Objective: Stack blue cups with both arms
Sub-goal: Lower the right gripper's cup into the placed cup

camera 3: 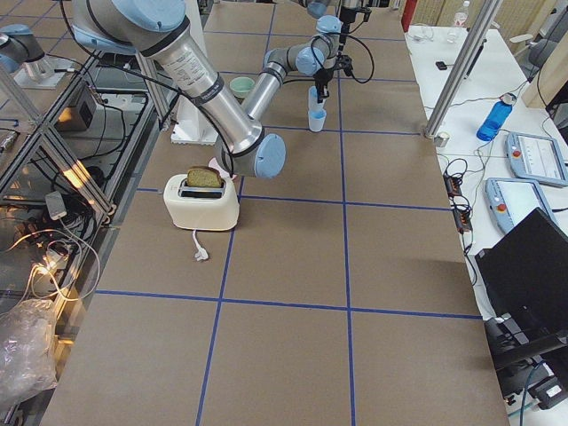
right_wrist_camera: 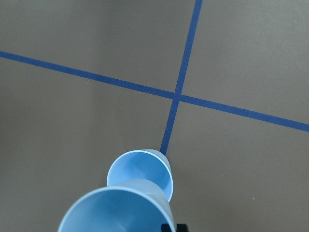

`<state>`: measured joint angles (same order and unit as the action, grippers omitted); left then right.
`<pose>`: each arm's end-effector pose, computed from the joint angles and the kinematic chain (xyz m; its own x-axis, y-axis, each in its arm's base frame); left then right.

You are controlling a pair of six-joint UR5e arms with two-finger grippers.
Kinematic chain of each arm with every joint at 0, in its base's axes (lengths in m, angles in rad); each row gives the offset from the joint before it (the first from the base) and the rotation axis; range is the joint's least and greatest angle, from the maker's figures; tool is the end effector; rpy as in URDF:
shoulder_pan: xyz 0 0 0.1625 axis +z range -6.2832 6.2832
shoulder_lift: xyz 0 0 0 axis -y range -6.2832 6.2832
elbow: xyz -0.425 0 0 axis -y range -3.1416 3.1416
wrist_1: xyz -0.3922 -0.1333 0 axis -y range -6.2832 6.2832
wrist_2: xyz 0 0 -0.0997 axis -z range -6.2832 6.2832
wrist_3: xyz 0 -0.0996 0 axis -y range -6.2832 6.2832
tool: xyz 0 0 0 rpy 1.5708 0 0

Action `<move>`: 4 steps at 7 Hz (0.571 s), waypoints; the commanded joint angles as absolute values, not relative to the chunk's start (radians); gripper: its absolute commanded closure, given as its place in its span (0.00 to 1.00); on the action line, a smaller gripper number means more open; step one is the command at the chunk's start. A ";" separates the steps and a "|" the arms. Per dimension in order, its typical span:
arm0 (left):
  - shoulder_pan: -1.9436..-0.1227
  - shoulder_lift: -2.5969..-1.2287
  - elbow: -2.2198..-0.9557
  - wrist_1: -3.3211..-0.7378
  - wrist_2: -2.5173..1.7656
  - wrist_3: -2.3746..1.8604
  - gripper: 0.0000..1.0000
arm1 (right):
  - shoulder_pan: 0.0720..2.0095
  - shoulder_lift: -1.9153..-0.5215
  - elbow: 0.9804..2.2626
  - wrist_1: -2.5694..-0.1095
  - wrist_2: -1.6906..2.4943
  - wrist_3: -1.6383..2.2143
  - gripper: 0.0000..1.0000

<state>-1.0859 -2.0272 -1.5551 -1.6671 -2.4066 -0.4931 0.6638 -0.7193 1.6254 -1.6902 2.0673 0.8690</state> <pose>0.2559 -0.6133 0.3831 0.5564 0.2112 -0.8036 -0.1557 0.9765 0.1489 -0.4938 -0.4952 0.1251 0.6030 -0.2490 0.7579 0.1483 0.9685 0.2002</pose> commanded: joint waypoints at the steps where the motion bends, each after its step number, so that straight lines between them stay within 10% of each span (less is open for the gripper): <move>1: -1.086 -2.023 -1.555 -1.669 -2.401 -0.491 0.14 | 0.647 -0.724 1.618 -1.663 2.045 0.879 1.00; 4: -1.081 -2.007 -1.554 -1.674 -2.399 -0.491 0.14 | 0.638 -0.733 1.614 -1.661 2.028 0.879 1.00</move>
<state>-1.0843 -2.0183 -1.5536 -1.6710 -2.3995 -0.4909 0.6429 -0.7284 1.6154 -1.6632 2.0360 0.8788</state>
